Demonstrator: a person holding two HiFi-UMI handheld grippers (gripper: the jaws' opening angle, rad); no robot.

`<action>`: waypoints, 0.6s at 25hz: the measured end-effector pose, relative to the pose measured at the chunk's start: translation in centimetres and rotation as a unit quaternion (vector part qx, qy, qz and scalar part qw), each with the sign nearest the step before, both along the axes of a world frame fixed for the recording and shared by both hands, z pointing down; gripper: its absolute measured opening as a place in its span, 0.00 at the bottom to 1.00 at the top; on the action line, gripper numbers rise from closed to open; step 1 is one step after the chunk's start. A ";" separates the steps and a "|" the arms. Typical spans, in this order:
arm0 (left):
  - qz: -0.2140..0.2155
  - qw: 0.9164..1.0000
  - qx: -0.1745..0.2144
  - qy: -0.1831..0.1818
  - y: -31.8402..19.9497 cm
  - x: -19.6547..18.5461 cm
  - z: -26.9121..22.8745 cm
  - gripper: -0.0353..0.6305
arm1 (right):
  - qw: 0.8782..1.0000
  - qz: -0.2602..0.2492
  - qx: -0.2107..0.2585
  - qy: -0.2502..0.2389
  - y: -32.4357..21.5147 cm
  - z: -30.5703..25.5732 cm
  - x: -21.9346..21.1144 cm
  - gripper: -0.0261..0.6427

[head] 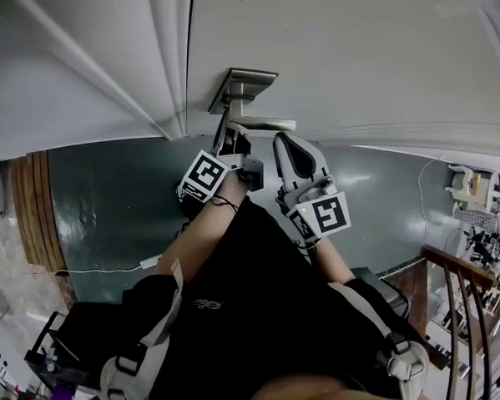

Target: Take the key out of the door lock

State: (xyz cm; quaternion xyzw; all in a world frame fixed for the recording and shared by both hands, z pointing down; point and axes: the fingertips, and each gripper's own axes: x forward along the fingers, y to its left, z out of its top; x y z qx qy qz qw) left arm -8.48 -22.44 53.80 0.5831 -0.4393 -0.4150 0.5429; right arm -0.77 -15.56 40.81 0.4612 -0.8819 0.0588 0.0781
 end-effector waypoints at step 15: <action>0.007 1.000 0.005 -0.023 1.2 0.0 -0.4 0.11 | 1.000 -0.006 0.001 0.003 0.4 0.0 -0.1 0.05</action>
